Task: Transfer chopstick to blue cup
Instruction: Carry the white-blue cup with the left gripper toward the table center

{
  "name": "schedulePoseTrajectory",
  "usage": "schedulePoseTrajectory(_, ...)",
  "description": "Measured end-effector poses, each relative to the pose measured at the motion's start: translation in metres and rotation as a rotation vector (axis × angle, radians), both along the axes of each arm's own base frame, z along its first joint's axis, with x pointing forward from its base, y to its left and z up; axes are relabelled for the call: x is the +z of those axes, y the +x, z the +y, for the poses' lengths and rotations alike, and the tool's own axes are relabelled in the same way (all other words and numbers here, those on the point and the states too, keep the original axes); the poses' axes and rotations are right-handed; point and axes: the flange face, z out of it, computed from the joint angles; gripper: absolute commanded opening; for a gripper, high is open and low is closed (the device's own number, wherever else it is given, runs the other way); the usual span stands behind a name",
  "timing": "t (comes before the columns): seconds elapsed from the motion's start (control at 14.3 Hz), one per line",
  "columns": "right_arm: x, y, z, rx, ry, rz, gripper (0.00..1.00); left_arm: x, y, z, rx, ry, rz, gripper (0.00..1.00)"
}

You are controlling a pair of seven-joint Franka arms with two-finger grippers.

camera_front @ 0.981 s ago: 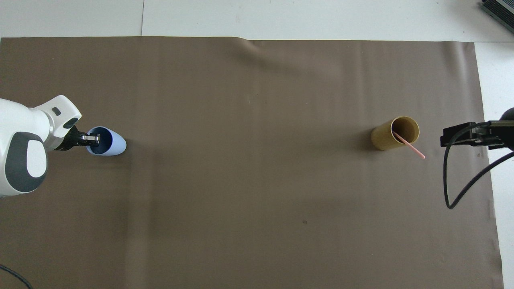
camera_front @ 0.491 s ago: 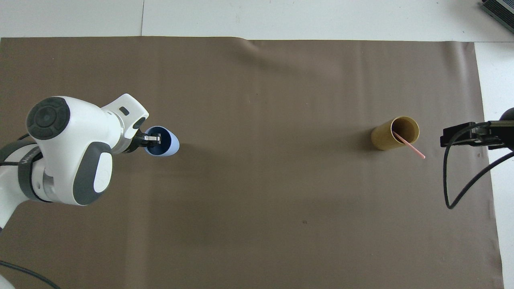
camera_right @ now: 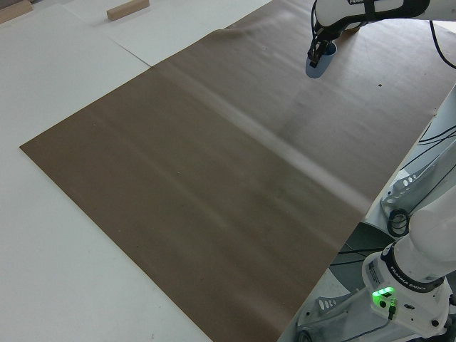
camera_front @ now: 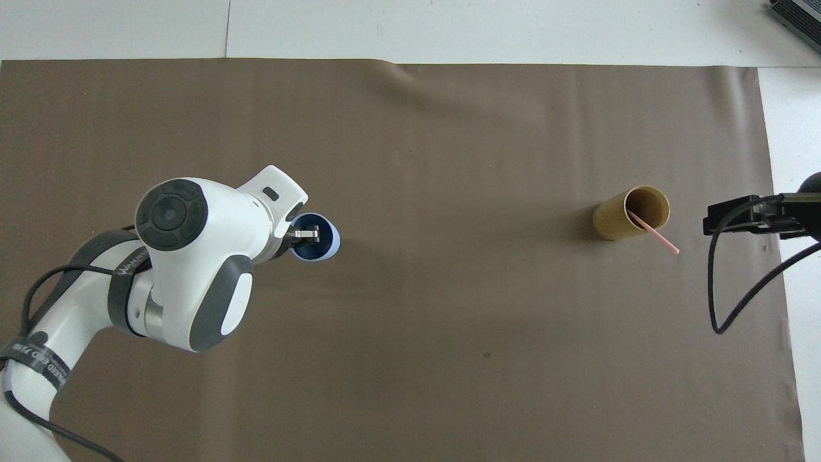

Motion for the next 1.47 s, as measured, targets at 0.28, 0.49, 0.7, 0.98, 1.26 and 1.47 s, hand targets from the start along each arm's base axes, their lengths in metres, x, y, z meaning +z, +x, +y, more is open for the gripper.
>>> schedulePoseTrajectory(0.28, 0.000, 0.000, 0.000, 0.000, 0.000, 0.000, 1.00, -0.005, -0.022, -0.066, 0.010, 0.006, -0.009, 0.00)
schedulePoseTrajectory(0.49, 0.000, 0.000, 0.000, 0.000, 0.000, 0.000, 1.00, -0.020, -0.022, -0.097, 0.003, 0.012, -0.004, 0.00)
schedulePoseTrajectory(0.7, 0.000, 0.000, 0.000, 0.000, 0.000, 0.000, 1.00, -0.042, -0.027, -0.114, -0.010, 0.032, 0.015, 0.04)
schedulePoseTrajectory(0.98, 0.000, 0.000, 0.000, 0.000, 0.000, 0.000, 1.00, -0.046, -0.028, -0.115, -0.013, 0.037, 0.019, 0.66)
schedulePoseTrajectory(1.26, -0.001, 0.000, 0.000, 0.000, 0.000, 0.002, 1.00, -0.041, -0.025, -0.115, -0.017, 0.031, 0.010, 1.00)
schedulePoseTrajectory(1.47, -0.007, 0.000, 0.000, 0.001, 0.000, 0.011, 1.00, -0.007, -0.011, -0.102, -0.011, 0.000, -0.027, 1.00)
